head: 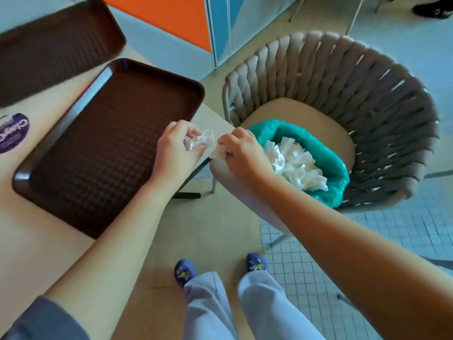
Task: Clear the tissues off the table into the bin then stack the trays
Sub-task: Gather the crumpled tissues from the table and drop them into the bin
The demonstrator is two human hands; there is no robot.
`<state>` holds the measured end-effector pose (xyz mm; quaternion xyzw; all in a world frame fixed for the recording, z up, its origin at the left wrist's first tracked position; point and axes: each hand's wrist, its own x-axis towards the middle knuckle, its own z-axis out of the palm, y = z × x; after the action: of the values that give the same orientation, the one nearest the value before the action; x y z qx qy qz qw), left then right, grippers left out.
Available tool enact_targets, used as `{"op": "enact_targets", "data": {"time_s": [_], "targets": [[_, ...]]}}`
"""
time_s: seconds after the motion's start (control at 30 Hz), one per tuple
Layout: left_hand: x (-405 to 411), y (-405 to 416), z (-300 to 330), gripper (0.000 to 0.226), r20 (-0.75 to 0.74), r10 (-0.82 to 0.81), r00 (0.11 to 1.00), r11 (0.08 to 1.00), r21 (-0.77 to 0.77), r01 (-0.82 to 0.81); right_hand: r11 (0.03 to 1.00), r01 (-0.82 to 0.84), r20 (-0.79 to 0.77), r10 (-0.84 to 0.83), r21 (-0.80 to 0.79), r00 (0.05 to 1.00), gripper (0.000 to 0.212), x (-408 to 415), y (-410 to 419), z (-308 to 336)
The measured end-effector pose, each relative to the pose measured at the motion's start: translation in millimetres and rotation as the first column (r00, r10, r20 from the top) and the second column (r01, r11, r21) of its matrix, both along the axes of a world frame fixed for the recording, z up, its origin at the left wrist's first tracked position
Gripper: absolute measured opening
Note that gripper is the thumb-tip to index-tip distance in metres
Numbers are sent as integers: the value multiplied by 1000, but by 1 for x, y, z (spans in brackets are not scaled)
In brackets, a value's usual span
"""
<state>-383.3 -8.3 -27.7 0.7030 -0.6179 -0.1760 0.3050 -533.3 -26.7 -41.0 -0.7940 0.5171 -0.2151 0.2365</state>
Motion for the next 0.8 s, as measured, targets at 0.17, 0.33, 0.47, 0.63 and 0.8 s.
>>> {"op": "enact_targets", "data": {"time_s": [0.17,0.33,0.47,0.63,0.8], "targets": [[-84,-30,-41,16,25,-159,987,985,69,156,977,188,-59,-183,104,981,36,-91,-4,-33],[-144,-59,-86,22,98,-320,942,939,163,302,905,374,-100,-360,203,927,24,-156,-22,-92],[-171,-78,-121,19,152,-419,895,891,255,374,898,364,-230,-311,247,922,21,-178,-33,-134],[-191,-92,-145,40,-27,-523,852,616,679,399,865,137,-378,64,483,924,33,-189,-38,-146],[-193,-91,-116,46,-148,-364,920,666,648,368,886,253,-366,-104,389,925,25,-198,-49,-127]]}}
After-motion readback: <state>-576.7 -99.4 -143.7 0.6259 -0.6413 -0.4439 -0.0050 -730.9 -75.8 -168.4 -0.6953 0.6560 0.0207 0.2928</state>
